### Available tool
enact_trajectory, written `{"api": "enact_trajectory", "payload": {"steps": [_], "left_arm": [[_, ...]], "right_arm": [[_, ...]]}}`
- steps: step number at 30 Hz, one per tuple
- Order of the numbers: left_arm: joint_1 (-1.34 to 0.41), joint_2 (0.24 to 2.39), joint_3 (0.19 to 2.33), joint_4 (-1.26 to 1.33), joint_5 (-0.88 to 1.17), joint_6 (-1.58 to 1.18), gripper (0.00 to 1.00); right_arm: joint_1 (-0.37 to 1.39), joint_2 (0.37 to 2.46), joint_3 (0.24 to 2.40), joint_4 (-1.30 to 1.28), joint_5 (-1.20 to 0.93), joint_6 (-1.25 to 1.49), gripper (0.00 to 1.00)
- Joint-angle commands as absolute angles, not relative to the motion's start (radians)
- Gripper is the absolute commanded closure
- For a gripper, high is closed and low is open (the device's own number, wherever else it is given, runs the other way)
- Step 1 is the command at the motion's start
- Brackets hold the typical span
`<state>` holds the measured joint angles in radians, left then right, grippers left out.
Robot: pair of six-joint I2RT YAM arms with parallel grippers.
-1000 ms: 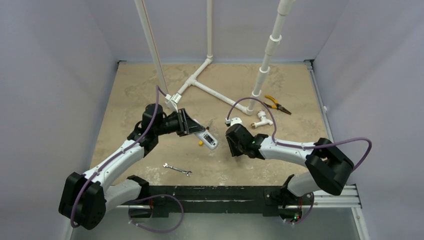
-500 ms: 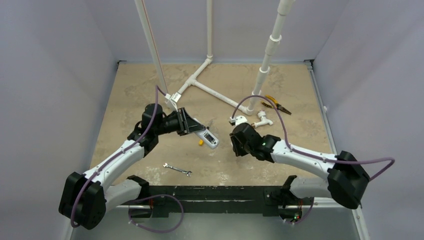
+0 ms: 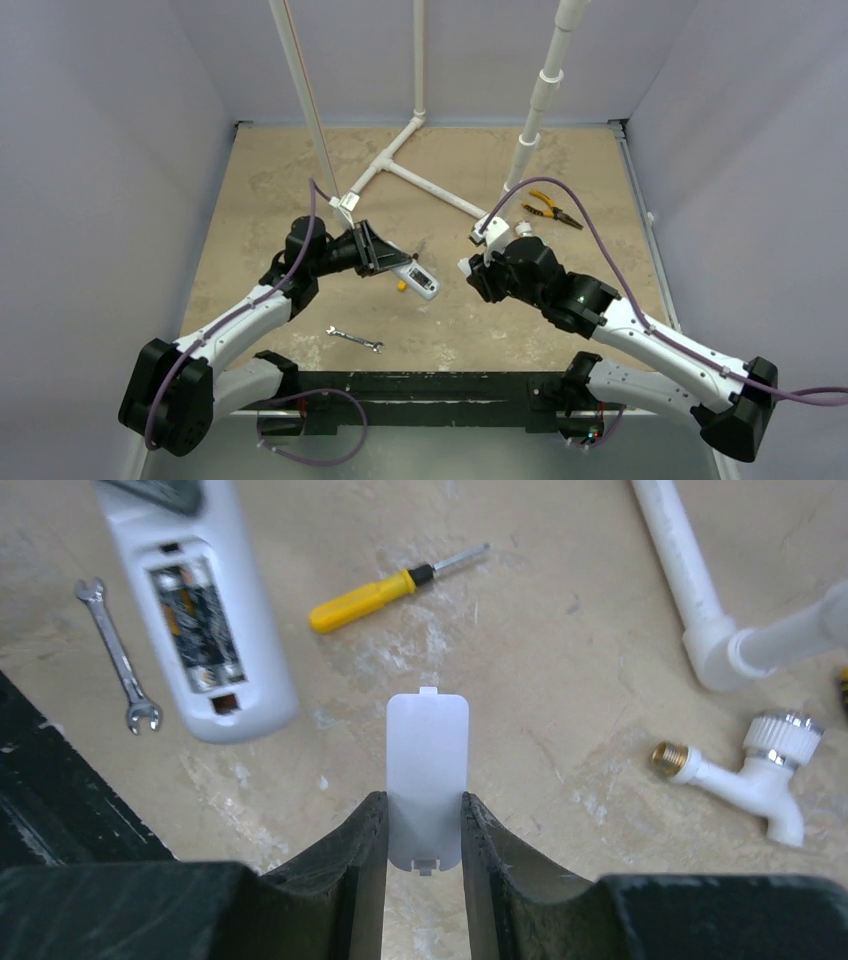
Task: Load the batteries into the remote control
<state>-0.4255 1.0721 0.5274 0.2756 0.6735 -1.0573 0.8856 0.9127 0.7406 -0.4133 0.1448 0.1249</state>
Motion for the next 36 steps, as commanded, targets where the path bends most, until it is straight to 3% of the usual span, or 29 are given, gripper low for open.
{"api": "enact_trajectory", "payload": {"steps": [1, 11, 30, 36], "left_arm": [[-0.427, 1.110, 0.489, 0.469, 0.682, -1.163, 1.00], [-0.506, 1.087, 0.493, 0.401, 0.543, -1.201, 1.00], [-0.510, 1.111, 0.505, 0.396, 0.552, -1.198, 1.00], [-0.509, 1.085, 0.499, 0.341, 0.527, -1.170, 1.00]], "right_arm": [[0.892, 0.892, 0.874, -0.461, 0.049, 0.010, 0.93], [0.965, 1.045, 1.049, -0.509, -0.020, -0.030, 0.91], [1.023, 1.197, 1.100, -0.492, -0.002, -0.026, 0.91], [1.015, 1.130, 1.051, -0.448, 0.279, 0.094, 0.88]]}}
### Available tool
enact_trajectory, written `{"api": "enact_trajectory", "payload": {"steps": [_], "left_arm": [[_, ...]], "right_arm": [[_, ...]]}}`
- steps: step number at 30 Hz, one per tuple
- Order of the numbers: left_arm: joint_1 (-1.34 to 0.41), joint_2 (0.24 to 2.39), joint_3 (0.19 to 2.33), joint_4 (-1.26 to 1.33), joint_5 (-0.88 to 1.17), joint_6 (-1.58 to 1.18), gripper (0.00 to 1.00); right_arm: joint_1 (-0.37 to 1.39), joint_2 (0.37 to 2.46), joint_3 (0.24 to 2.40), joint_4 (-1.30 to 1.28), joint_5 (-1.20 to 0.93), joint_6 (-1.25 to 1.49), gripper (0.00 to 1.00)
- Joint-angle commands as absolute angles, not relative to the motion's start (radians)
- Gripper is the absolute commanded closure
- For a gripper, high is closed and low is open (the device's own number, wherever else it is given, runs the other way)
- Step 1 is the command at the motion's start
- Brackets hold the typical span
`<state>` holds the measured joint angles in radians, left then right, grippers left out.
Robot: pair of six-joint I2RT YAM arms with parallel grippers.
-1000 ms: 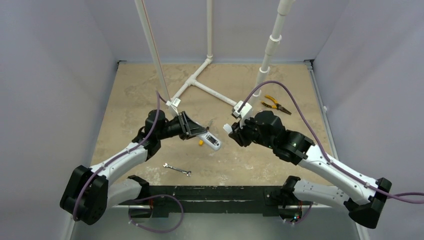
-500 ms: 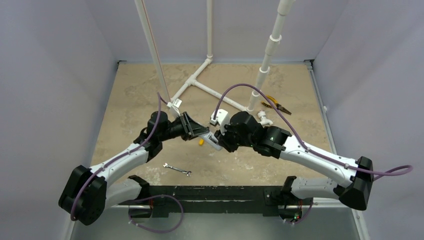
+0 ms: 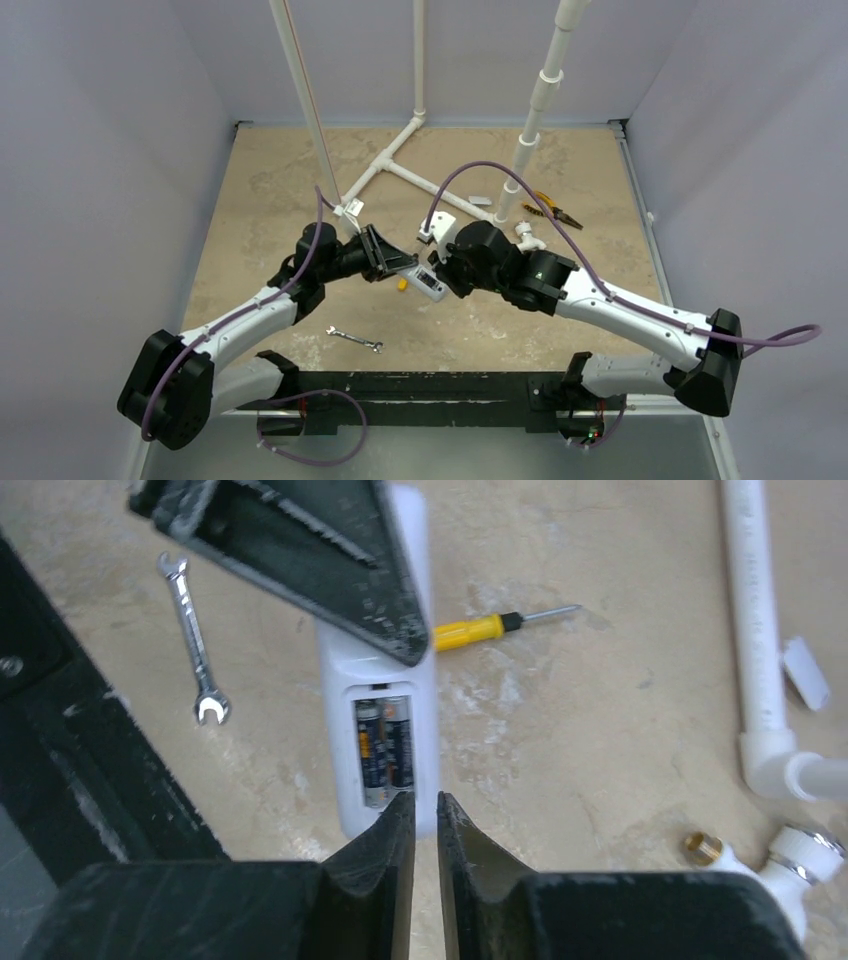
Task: Load the batteries into the remote control
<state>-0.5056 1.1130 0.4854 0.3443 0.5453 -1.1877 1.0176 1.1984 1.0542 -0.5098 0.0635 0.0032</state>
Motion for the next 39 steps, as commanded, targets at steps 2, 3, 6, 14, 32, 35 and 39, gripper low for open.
{"api": "enact_trajectory", "payload": {"steps": [2, 3, 6, 14, 32, 35, 39], "left_arm": [[-0.508, 1.074, 0.493, 0.329, 0.521, -1.163, 1.00], [-0.509, 1.069, 0.491, 0.323, 0.519, -1.160, 1.00], [-0.509, 1.060, 0.491, 0.304, 0.517, -1.149, 1.00], [-0.506, 1.016, 0.483, 0.235, 0.497, -1.119, 1.00], [-0.501, 0.975, 0.481, 0.207, 0.517, -1.103, 1.00], [-0.500, 0.959, 0.482, 0.192, 0.517, -1.100, 1.00], [-0.501, 0.945, 0.487, 0.173, 0.520, -1.091, 1.00]], "right_arm": [[0.979, 1.107, 1.028, -0.438, 0.364, 0.142, 0.83], [0.948, 1.100, 1.025, -0.439, 0.366, 0.166, 0.81], [0.886, 1.090, 1.013, -0.426, 0.365, 0.221, 0.76], [0.827, 1.142, 0.989, -0.431, 0.423, 0.293, 0.67], [0.720, 1.879, 1.595, -0.454, 0.530, 0.325, 0.38], [0.637, 2.006, 1.735, -0.480, 0.530, 0.389, 0.35], [0.518, 2.130, 1.849, -0.505, 0.502, 0.495, 0.33]]}}
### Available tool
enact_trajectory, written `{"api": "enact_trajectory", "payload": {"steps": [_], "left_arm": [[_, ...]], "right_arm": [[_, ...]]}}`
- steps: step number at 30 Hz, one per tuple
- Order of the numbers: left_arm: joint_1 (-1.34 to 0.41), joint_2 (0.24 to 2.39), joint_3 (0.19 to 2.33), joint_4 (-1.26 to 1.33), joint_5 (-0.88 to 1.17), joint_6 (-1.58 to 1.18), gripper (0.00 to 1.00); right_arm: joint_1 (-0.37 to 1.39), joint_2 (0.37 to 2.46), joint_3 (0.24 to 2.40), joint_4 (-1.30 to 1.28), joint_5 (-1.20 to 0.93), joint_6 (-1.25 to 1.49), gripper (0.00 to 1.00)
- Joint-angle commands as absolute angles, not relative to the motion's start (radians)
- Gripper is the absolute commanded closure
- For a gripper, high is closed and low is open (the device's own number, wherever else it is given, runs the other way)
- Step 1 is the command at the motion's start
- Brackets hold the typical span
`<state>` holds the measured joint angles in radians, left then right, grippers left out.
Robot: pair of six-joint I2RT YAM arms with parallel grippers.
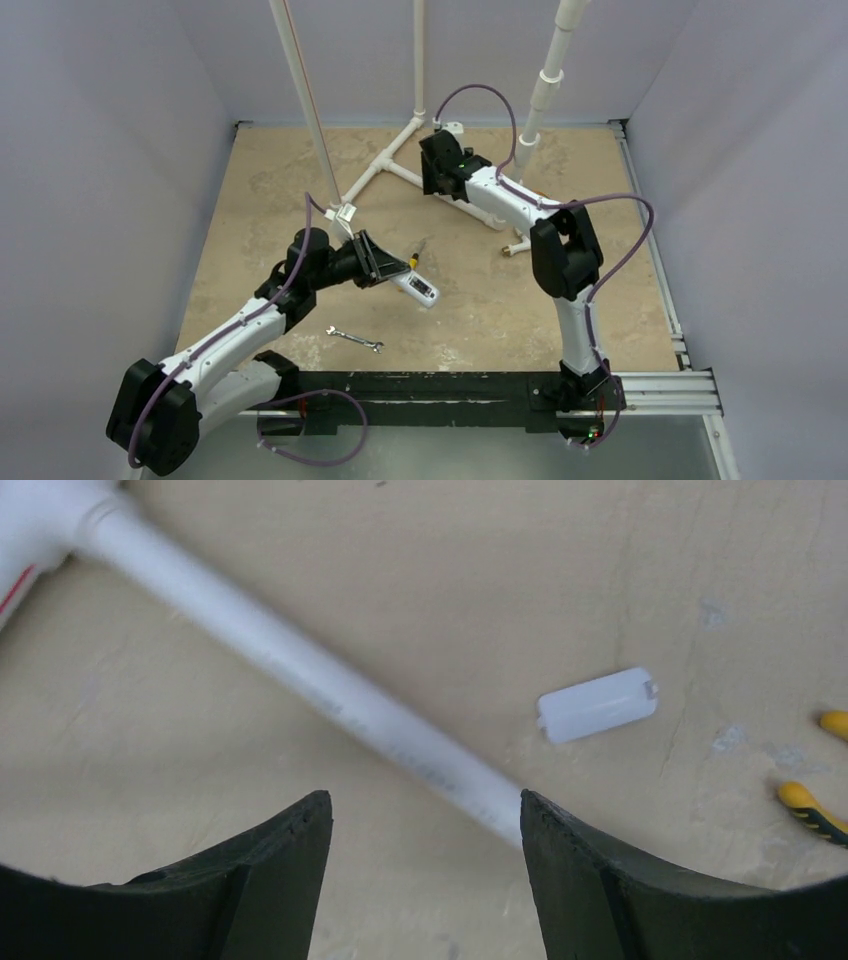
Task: Load the batteries into the remote control
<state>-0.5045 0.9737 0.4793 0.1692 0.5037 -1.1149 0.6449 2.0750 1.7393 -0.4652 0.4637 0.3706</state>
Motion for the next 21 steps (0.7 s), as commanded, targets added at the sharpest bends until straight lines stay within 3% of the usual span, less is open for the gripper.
{"api": "enact_trajectory", "payload": {"steps": [1, 10, 21], "left_arm": [[-0.501, 0.943, 0.488, 0.172, 0.520, -1.091, 1.00], [-0.502, 0.966, 0.498, 0.167, 0.531, -1.087, 1.00], [-0.502, 1.009, 0.516, 0.181, 0.548, -1.086, 1.00]], "right_arm": [[0.494, 2.155, 1.872, -0.510, 0.493, 0.513, 0.33], [0.383, 2.350, 2.048, -0.702, 0.576, 0.795, 0.32], [0.379, 2.305, 1.924, -0.673, 0.591, 0.893, 0.31]]}}
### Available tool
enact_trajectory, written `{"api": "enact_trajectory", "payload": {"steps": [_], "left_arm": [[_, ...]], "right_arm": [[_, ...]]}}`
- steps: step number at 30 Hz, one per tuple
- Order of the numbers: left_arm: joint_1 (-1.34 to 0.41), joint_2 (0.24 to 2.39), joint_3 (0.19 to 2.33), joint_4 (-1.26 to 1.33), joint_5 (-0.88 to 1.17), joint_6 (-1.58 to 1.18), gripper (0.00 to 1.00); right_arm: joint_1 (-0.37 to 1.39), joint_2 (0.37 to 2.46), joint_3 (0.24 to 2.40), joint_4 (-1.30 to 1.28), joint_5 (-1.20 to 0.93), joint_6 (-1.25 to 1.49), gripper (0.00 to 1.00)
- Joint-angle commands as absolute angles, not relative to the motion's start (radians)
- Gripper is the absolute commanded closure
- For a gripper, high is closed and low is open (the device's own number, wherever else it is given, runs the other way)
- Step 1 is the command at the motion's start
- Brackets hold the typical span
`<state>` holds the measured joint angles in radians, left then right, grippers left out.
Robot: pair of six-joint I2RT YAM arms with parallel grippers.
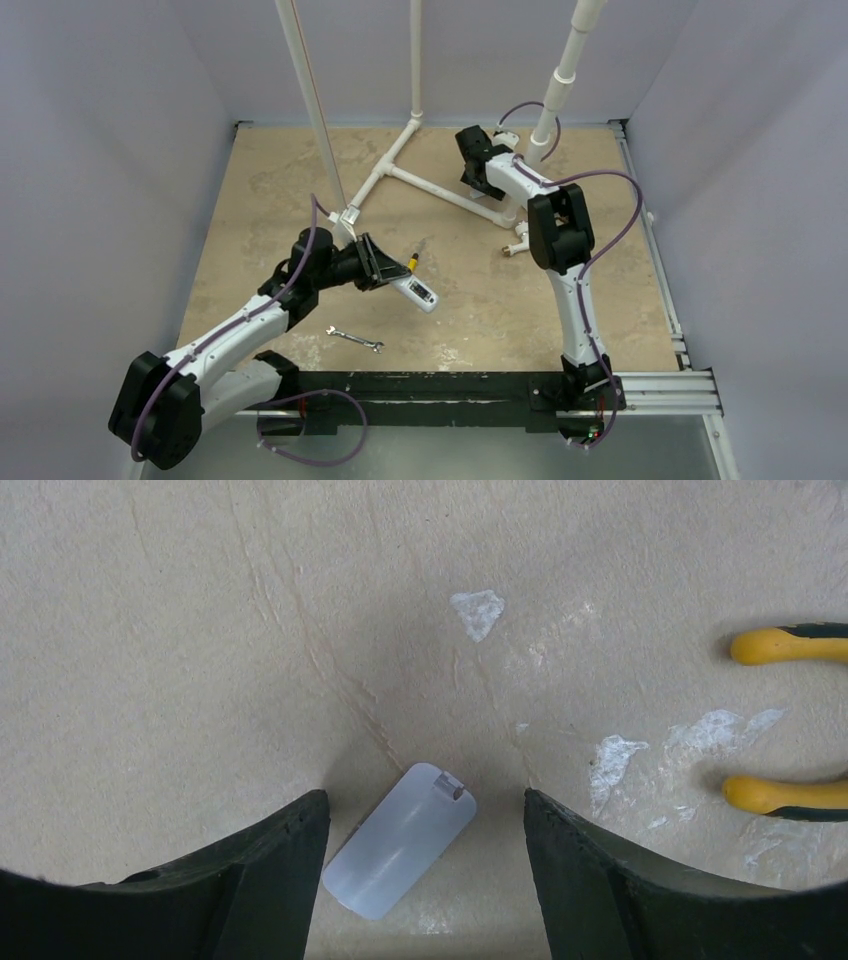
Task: Load the batteries into the remote control
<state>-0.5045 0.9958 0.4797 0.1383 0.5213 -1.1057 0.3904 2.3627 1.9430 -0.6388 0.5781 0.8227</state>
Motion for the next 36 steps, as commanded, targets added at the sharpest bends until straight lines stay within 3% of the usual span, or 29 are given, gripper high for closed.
{"api": "enact_trajectory", "payload": {"steps": [1, 4, 13, 16, 28, 36], "left_arm": [[-0.501, 1.015, 0.518, 0.183, 0.550, -1.087, 1.00], [-0.502, 1.022, 0.520, 0.190, 0.554, -1.089, 1.00], [-0.502, 1.033, 0.519, 0.200, 0.549, -1.093, 1.00], [-0.502, 1.039, 0.518, 0.206, 0.551, -1.096, 1.00], [-0.501, 1.040, 0.523, 0.196, 0.545, -1.094, 1.00], [-0.501, 1.049, 0.526, 0.198, 0.545, -1.092, 1.00]], "right_arm": [[0.378, 2.304, 1.919, -0.673, 0.580, 0.898, 0.31], [0.378, 2.304, 1.897, -0.669, 0.554, 0.919, 0.34], [0.379, 2.263, 1.797, -0.585, 0.491, 0.925, 0.63], [0.379, 2.263, 1.788, -0.526, 0.481, 0.836, 0.69], [0.407, 2.178, 1.665, -0.092, 0.380, 0.360, 0.73], [0.452, 2.105, 1.631, -0.009, 0.380, 0.189, 0.73]]}}
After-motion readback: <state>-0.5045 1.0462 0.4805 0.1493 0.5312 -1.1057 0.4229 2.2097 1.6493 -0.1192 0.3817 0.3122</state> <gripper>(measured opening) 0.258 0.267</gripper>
